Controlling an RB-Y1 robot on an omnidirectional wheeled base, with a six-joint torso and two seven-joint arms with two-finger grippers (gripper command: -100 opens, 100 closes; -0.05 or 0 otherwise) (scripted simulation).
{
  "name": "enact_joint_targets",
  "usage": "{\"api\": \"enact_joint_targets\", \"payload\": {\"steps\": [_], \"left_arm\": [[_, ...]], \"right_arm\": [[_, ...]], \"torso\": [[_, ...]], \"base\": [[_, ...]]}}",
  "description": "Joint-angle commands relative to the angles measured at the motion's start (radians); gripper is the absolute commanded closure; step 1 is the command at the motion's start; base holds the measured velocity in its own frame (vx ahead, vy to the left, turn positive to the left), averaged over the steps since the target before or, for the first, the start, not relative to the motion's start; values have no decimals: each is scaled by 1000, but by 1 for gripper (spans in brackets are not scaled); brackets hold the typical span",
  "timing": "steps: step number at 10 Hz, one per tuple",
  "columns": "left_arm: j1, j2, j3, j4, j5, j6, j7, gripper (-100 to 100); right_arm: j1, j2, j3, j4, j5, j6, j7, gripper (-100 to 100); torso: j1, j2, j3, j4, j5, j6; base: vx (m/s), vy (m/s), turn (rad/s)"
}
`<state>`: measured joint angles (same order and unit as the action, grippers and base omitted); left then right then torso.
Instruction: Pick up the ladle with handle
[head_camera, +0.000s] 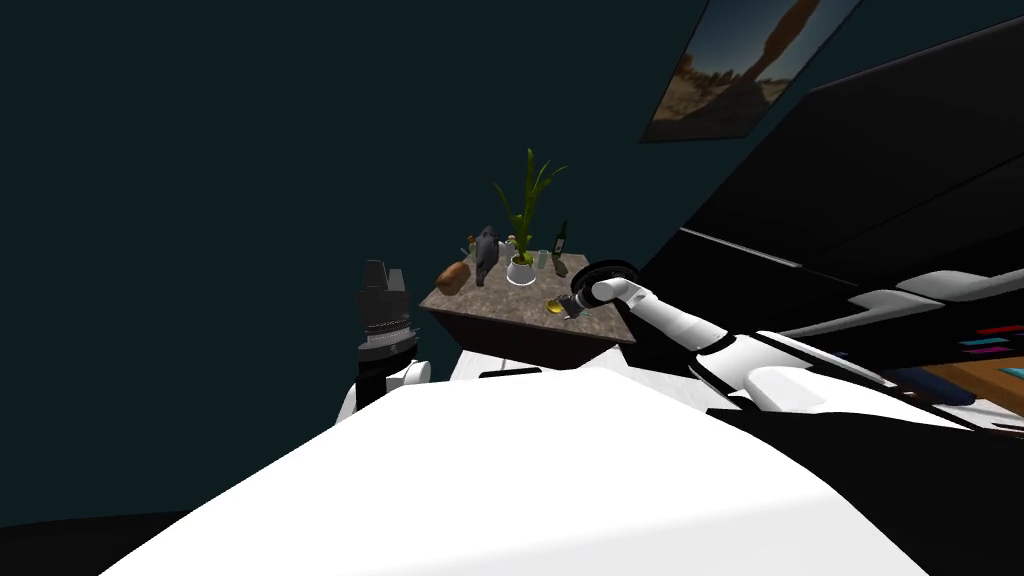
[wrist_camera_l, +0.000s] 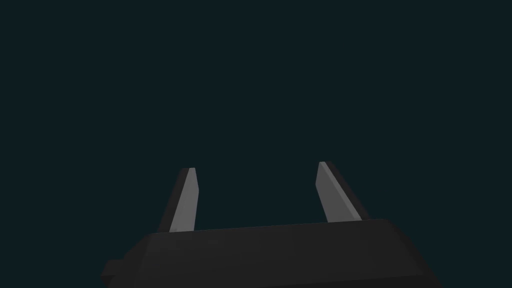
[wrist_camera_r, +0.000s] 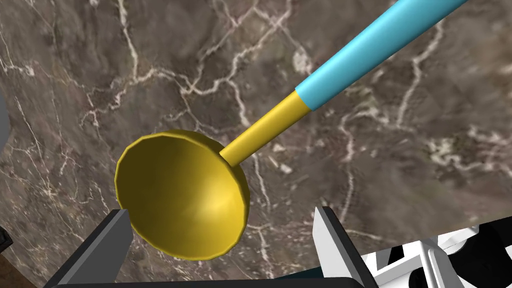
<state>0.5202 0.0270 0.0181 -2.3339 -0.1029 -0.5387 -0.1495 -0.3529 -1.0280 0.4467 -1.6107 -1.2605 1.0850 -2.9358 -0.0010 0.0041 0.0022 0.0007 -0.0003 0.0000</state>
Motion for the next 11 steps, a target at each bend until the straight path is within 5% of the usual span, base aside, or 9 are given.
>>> {"api": "enact_joint_targets", "payload": {"steps": [1,8,9,10,11], "left_arm": [[0,0,0,0,0,0,0,0],[0,0,0,0,0,0,0,0],[0,0,0,0,0,0,0,0],[0,0,0,0,0,0,0,0],[0,0,0,0,0,0,0,0]], "right_arm": [[-11,-25,32,42,-31,-44,-6,-100],[-75,-126,177,249,-166,-224,-25,-100],[-72,-117,163,231,-155,-203,-21,-100],[-72,-120,165,232,-157,-208,-23,100],[-72,-119,165,232,-157,-208,-23,100]], "torso": [[0,0,0,0,0,0],[0,3,2,1,0,1],[0,4,2,1,0,1],[-1,1,1,1,0,2],[-1,-2,-1,0,0,2]], "base": [[-107,-35,327],[-118,-15,294],[-58,-7,56],[-9,0,-12],[-7,0,-9]]}}
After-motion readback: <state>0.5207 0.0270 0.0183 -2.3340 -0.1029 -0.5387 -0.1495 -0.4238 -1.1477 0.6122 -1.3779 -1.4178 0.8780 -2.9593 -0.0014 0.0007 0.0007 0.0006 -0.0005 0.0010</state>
